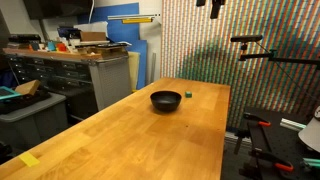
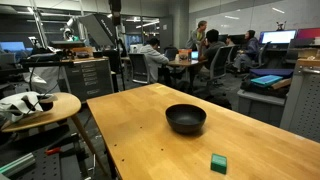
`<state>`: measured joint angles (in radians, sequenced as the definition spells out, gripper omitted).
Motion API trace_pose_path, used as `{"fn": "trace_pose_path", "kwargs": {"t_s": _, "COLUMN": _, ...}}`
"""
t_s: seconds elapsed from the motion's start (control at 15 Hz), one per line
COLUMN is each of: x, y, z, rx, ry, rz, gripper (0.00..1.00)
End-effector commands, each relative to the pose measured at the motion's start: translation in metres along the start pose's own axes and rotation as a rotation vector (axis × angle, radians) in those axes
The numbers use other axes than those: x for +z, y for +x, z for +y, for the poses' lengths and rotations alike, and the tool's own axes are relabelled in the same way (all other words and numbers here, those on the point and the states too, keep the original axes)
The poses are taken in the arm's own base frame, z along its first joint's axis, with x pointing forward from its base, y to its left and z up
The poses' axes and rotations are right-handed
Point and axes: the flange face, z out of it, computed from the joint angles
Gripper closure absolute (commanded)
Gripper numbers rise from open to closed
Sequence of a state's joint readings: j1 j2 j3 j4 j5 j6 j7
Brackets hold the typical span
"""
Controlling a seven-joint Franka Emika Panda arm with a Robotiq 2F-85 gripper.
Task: Put the block in the bowl
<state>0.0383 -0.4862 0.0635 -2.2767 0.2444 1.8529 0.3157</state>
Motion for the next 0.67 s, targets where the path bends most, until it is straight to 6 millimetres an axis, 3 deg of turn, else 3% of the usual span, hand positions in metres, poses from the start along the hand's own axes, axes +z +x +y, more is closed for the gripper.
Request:
{"fn": "trace_pose_path", "kwargs": {"t_s": 0.0, "x": -0.002, "y": 0.0, "z": -0.001, "rx": -0.001, "ry": 0.001, "rz": 0.003, "gripper": 0.0}}
{"fn": "trace_pose_path", "kwargs": {"t_s": 0.33, "x": -0.007, "y": 0.0, "z": -0.002, "rx": -0.004, "ry": 0.005, "rz": 0.014, "gripper": 0.0}}
{"fn": "trace_pose_path", "kwargs": {"t_s": 0.6, "x": 0.005, "y": 0.018, "z": 0.004, "rx": 0.126, "ry": -0.053, "rz": 0.057, "gripper": 0.0}}
